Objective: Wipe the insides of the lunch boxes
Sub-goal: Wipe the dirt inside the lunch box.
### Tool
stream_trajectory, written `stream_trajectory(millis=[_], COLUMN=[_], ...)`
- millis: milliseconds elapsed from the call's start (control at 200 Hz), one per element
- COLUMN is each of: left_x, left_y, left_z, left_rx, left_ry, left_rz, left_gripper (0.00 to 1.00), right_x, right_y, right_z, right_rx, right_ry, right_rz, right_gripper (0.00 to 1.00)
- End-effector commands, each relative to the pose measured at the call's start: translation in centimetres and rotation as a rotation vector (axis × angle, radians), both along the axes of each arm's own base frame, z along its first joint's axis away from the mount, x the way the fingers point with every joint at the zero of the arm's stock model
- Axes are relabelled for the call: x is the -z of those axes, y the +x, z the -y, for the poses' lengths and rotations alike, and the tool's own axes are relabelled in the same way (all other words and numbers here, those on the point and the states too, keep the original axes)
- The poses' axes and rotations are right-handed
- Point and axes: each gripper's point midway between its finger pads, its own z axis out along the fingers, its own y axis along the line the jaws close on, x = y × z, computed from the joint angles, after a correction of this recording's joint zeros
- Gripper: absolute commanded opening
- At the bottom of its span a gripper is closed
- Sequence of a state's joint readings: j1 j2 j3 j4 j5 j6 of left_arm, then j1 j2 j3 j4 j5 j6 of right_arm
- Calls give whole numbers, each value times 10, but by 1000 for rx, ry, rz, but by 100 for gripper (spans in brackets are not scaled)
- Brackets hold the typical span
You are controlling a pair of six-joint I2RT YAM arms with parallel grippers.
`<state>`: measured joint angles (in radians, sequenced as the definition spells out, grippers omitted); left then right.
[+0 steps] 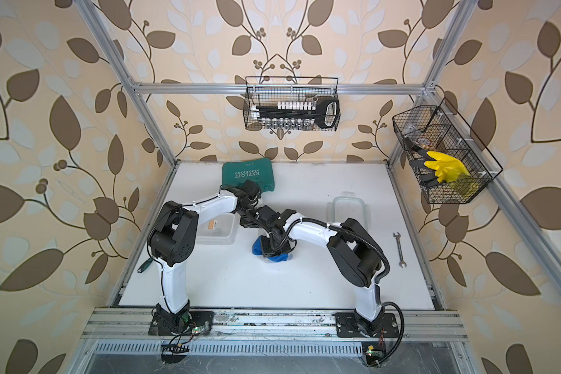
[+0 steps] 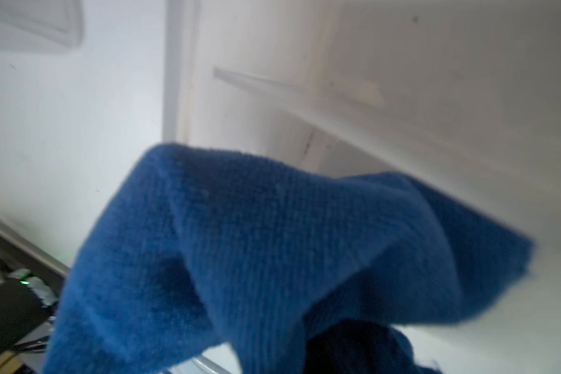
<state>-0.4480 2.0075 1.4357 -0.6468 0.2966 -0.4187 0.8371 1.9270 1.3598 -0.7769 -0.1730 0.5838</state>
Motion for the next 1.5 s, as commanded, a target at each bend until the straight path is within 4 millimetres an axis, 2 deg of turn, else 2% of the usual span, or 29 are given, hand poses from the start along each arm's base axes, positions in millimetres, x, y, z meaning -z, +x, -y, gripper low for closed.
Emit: stream_trajectory(millis=[0,70,190,265,345,455,575,655,750,830,950,1135,1255,1385,1495], left_x=[-29,-31,-34,-34,-34,-33,-31,-28,-25,-27,-35,-43,-44,-49,-59], left_y=[40,39,33,27,19,7,-4,-9,-12,-11,-6,1,5,17,26], left_z=[-13,-15,-17,-15,-9,-2,3,8,14,19,19,17,10,1,4], left_rx=[-64,-61,-58,-56,-49,-35,-26,-21,-6,1,11,18,19,-12,-7], left_ry=[52,61,61,43,17,3,-3,-22,-27,-46,-51,-54,-30,-32,-41], left_rz=[182,187,191,185,173,166,163,152,145,146,170,190,194,206,218], left_gripper=[0,0,0,0,0,0,0,0,0,0,0,0,0,0,0], right_x=[8,3,-7,-3,4,9,0,-11,-20,-17,1,9,5,1,7], right_y=[-52,-40,-7,13,35,65,98,113,123,117,99,66,35,-3,-26], right_z=[70,91,113,118,115,99,76,50,9,-26,-67,-110,-108,-90,-72], right_rx=[-240,-252,-203,-150,-75,61,249,347,385,336,268,174,82,4,-76], right_ry=[-364,-485,-583,-586,-552,-480,-323,-167,17,88,177,330,348,352,290], right_rz=[-142,-92,15,49,95,181,282,324,339,297,223,133,70,-21,-93], right_gripper=[0,0,0,0,0,0,0,0,0,0,0,0,0,0,0])
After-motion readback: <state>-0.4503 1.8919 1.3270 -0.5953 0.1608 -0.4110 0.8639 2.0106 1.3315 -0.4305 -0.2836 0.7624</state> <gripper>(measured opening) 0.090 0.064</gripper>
